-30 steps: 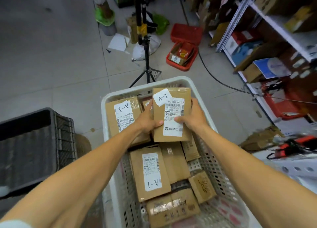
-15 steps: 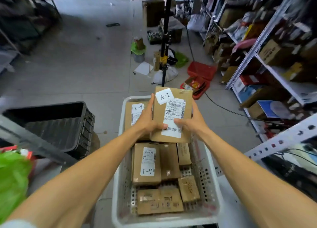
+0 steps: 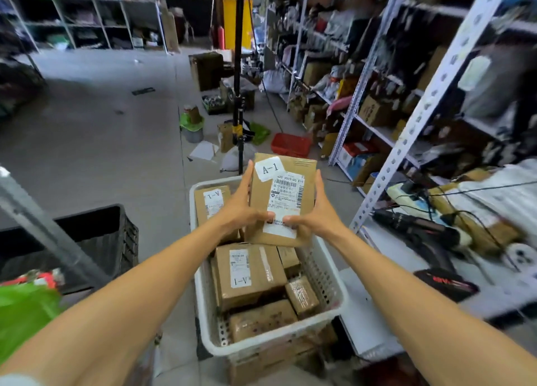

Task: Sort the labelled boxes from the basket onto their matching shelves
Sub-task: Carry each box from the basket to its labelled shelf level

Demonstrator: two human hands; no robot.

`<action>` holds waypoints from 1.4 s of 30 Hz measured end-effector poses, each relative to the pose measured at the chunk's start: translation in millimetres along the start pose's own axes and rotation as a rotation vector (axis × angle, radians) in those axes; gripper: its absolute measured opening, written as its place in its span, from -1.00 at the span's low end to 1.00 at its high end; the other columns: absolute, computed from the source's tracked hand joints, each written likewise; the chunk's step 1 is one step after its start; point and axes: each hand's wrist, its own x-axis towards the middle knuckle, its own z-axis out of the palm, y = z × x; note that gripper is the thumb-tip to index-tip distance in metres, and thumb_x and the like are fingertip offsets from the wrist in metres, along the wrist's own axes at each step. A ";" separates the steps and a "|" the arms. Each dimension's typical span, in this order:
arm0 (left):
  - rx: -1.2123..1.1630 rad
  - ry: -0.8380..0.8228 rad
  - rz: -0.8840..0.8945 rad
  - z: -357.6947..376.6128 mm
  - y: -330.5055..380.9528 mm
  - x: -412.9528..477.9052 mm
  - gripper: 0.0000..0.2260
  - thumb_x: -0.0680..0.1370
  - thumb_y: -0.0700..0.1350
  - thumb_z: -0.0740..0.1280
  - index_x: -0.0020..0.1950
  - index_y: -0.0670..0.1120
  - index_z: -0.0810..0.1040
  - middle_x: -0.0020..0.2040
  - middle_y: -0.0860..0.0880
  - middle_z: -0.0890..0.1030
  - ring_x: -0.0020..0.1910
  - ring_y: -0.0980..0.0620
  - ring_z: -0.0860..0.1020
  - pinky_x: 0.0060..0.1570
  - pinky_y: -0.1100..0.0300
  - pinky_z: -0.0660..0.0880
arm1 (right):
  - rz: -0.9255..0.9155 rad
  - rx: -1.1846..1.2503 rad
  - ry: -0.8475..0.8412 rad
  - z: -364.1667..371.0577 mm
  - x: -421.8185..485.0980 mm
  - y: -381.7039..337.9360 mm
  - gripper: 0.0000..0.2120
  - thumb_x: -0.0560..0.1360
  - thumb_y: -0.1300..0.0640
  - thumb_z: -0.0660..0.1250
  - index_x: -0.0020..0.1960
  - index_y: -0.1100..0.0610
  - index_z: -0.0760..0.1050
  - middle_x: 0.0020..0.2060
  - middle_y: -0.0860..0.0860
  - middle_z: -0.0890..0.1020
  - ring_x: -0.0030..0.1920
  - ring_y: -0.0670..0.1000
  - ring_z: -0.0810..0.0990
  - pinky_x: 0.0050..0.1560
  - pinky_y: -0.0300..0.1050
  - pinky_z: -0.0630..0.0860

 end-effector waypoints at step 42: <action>0.178 -0.655 0.433 514.3 186.9 -291.5 0.21 0.23 -0.07 0.64 0.56 0.12 -0.20 0.52 -0.01 0.23 0.48 -0.04 0.23 0.45 0.02 0.22 | 0.297 -0.139 0.798 -320.0 -599.9 84.8 0.15 0.31 0.39 0.50 0.56 -0.16 -0.17 0.17 -0.17 0.48 0.16 -0.11 0.49 -0.03 -0.35 0.51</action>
